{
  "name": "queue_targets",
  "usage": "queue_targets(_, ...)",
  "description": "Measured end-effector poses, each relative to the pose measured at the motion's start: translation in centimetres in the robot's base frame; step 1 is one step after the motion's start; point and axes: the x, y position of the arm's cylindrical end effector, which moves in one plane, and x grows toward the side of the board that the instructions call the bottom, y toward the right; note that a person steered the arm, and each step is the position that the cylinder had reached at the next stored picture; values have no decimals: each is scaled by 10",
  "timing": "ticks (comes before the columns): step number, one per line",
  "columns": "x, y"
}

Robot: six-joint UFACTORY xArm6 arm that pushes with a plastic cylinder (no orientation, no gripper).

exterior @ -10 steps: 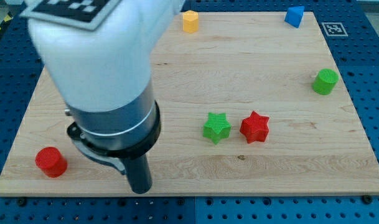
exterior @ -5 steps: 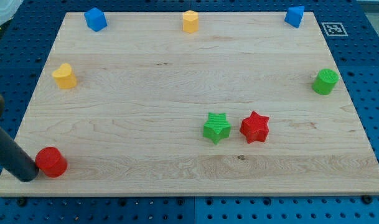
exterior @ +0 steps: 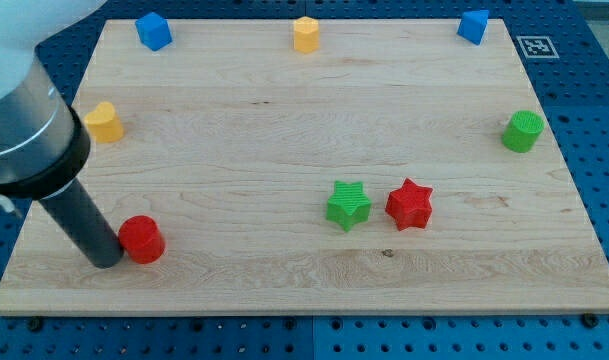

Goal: Move the red circle towards the top left to the green star

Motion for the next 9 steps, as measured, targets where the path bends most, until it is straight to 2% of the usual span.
queue_targets(6,-41,148)
queue_targets(9,-52,164)
